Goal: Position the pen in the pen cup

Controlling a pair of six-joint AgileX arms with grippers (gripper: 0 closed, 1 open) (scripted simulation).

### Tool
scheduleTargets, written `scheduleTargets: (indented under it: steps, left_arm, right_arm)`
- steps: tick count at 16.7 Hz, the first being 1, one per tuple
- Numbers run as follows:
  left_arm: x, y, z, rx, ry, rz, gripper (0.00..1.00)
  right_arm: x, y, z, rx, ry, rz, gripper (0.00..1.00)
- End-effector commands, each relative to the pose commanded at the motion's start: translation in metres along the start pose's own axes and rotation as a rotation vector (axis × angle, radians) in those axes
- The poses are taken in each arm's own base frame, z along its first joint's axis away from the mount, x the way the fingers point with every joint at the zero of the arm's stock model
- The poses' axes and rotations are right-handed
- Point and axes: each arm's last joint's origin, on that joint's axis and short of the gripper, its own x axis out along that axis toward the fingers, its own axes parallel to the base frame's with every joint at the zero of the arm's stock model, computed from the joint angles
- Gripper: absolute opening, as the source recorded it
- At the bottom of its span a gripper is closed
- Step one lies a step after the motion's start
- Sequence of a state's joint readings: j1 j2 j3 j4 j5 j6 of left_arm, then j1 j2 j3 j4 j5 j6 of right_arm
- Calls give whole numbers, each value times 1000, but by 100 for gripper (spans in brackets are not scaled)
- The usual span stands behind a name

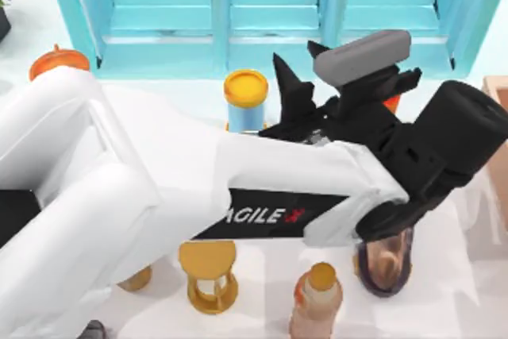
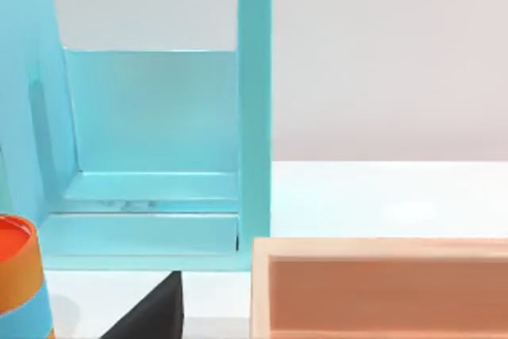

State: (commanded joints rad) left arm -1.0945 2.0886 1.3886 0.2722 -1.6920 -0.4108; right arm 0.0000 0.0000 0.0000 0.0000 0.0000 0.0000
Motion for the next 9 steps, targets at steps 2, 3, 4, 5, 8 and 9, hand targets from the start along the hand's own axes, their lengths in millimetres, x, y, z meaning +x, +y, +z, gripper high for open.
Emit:
scheduleTargets:
  steps: [2,3,4,5,8,9]
  left_arm:
    - [0,0,0,0,0,0,90]
    - [0,0,0,0,0,0,98]
    - [0,0,0,0,0,0,100]
    - [0,0,0,0,0,0,100]
    - [0,0,0,0,0,0,100]
    - [0,0,0,0,0,0,100]
  right_arm:
    - [0,0,0,0,0,0,100]
    - [0,0,0,0,0,0,100]
    - [0,0,0,0,0,0,100]
    - [0,0,0,0,0,0,100]
    - [0,0,0,0,0,0,100]
    - [0,0,0,0,0,0,100]
